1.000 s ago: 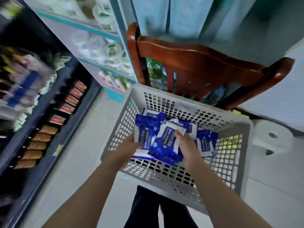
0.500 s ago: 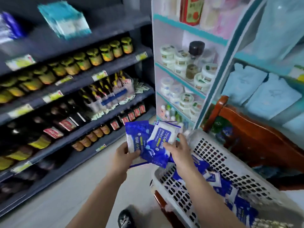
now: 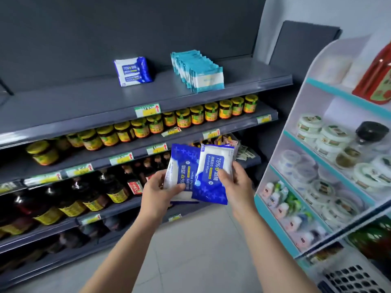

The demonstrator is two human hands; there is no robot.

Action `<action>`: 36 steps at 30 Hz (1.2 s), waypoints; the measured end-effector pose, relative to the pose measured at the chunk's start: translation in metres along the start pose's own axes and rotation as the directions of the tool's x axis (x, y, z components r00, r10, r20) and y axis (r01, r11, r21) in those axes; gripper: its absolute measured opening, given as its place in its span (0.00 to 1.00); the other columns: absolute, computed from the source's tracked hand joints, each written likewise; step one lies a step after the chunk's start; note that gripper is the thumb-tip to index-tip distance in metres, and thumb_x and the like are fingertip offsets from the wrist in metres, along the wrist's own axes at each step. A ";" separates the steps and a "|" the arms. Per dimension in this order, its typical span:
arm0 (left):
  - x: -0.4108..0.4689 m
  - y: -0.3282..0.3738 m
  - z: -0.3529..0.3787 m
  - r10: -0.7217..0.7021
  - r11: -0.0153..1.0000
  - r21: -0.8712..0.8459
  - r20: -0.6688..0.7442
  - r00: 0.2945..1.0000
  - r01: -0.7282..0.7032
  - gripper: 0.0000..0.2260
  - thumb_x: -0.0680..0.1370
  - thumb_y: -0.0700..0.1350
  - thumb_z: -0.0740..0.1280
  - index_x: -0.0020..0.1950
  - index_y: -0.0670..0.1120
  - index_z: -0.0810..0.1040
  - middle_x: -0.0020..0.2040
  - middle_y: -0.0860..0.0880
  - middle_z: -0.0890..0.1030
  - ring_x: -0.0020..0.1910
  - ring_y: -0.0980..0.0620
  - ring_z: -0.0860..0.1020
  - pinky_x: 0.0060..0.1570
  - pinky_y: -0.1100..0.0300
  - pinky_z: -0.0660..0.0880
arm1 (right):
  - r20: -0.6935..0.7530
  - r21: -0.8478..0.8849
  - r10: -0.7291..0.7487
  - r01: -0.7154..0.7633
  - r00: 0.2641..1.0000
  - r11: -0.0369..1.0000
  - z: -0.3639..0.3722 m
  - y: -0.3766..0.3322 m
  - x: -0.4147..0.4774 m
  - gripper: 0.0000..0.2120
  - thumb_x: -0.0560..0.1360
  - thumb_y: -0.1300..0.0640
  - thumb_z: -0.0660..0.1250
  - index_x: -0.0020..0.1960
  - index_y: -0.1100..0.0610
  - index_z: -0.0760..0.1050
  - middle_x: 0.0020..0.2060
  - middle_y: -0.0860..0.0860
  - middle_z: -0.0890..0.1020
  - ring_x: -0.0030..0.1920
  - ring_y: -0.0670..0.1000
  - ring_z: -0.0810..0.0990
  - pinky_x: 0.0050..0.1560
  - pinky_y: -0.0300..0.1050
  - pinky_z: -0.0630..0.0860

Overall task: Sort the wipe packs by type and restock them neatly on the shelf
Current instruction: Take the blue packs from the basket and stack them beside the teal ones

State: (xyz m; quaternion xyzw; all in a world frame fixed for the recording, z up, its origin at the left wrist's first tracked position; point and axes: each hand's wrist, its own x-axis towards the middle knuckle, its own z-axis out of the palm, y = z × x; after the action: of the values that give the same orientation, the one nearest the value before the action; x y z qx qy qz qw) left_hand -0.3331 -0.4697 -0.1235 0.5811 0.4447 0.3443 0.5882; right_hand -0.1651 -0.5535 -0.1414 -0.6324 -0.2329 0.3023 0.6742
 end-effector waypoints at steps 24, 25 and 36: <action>0.253 0.124 -0.068 0.244 0.966 -0.003 -0.311 0.919 -0.257 0.16 0.68 0.36 0.76 0.53 0.45 0.77 0.48 0.45 0.83 0.42 0.47 0.84 0.41 0.47 0.81 | 0.319 -0.046 -0.311 0.343 0.895 0.938 0.154 -0.109 0.252 0.11 0.74 0.62 0.71 0.48 0.47 0.74 0.47 0.46 0.84 0.46 0.45 0.83 0.45 0.42 0.79; 0.263 0.128 -0.074 0.250 0.966 0.019 -0.306 0.919 -0.256 0.17 0.68 0.36 0.76 0.54 0.44 0.77 0.47 0.45 0.84 0.39 0.50 0.84 0.39 0.50 0.81 | 0.327 -0.050 -0.311 0.345 0.892 0.937 0.160 -0.112 0.261 0.10 0.74 0.61 0.70 0.48 0.47 0.74 0.48 0.46 0.83 0.47 0.45 0.83 0.44 0.42 0.79; 0.415 0.164 -0.145 0.200 0.945 0.290 -0.140 0.970 -0.153 0.16 0.65 0.30 0.75 0.46 0.47 0.78 0.42 0.47 0.80 0.35 0.52 0.78 0.37 0.62 0.76 | 0.411 -0.170 -0.433 0.534 0.802 0.828 0.241 -0.138 0.348 0.12 0.73 0.63 0.71 0.51 0.49 0.78 0.46 0.45 0.84 0.46 0.45 0.82 0.46 0.39 0.78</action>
State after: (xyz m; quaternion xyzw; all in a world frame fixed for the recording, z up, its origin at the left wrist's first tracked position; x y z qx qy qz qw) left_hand -0.2958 -0.0182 -0.0016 0.6643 0.4822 0.3776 0.4284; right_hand -0.0709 -0.1398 -0.0055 -0.5736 -0.5454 0.1915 0.5804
